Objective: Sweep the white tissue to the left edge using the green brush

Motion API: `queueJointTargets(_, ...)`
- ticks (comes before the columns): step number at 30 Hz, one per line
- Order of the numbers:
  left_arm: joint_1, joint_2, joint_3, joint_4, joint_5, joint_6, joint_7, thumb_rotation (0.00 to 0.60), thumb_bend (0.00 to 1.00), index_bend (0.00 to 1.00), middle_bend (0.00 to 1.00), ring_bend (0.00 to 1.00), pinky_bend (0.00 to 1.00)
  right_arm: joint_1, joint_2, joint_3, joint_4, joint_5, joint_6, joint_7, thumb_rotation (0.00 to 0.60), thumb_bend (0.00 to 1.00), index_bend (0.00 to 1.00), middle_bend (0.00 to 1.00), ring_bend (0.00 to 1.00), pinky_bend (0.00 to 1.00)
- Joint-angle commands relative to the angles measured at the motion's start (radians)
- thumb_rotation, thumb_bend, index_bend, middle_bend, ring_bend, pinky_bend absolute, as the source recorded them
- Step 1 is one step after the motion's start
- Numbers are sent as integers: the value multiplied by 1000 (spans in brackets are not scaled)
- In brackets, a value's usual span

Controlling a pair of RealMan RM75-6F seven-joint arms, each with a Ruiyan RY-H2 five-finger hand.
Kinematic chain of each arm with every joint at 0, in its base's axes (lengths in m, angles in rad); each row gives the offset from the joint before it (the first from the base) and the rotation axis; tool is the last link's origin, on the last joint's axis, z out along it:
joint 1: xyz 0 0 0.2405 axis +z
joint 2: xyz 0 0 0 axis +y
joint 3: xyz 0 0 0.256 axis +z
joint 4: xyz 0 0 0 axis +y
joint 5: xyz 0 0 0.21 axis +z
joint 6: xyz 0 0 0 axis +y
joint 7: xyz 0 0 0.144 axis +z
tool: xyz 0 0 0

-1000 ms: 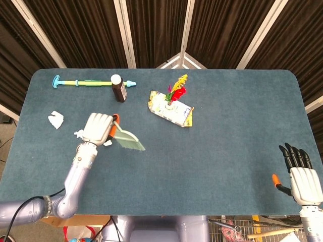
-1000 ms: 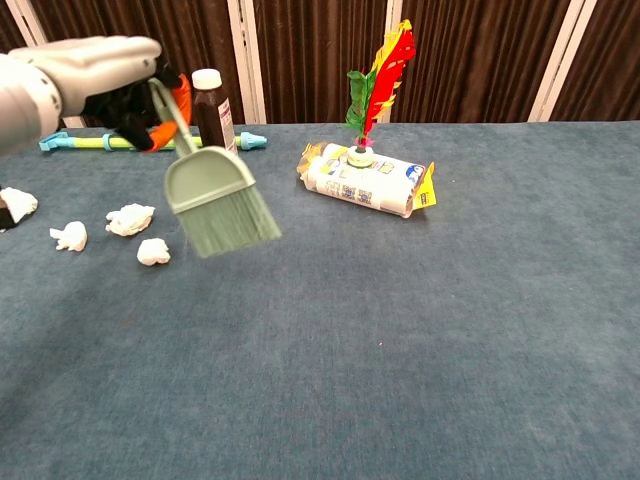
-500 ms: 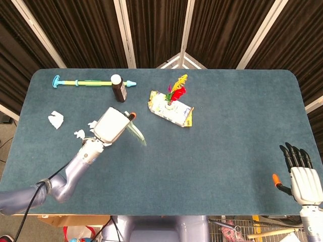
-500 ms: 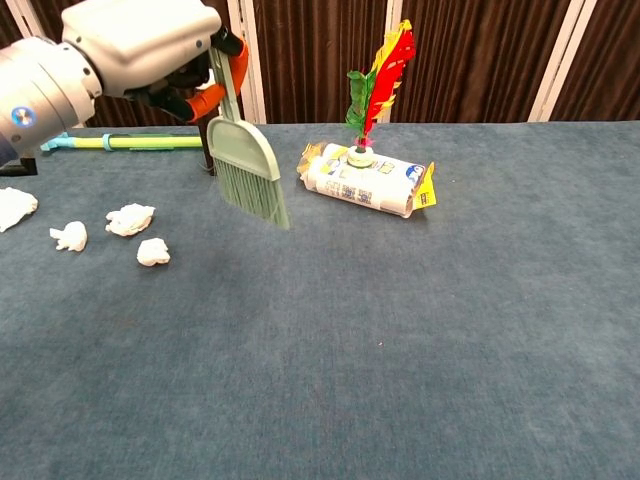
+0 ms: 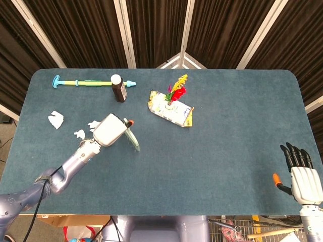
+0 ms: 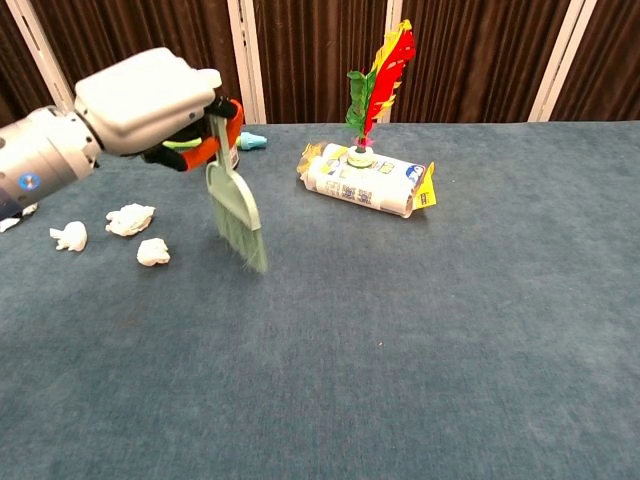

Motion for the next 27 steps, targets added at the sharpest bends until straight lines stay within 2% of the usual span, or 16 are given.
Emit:
queueJointTargets(1,28,-15,24,38,15,27,-40,600,690,772,1000,1000,1000,-1,-1,0,2,-1,4,-5,600,376,0,0,0,0)
queueJointTargets(6,75,34,60,63,42,83,-82,600,690,772,1000,1000,1000,-5,-1,1,3,0,10,-3,600,375,0,0,0,0)
queueJointTargets(13,170,159,117,97,52,124,-133,600,691,773,1000,1000,1000,-6,-6,2,5,-9,20,-13,600,376,0,0,0,0)
queueJointTargets(19,243,255,144,140,42,146,-166,600,691,774,1000,1000,1000,-8,-12,2,3,-15,29,-22,600,376,0,0,0,0)
queueJointTargets(22,260,291,139,160,35,161,-183,600,690,774,1000,1000,1000,-8,-14,4,1,-17,34,-24,600,376,0,0,0,0)
queueJointTargets(27,243,311,62,127,-19,189,-218,600,690,774,1000,1000,1000,-6,-19,6,3,-22,38,-25,600,376,0,0,0,0)
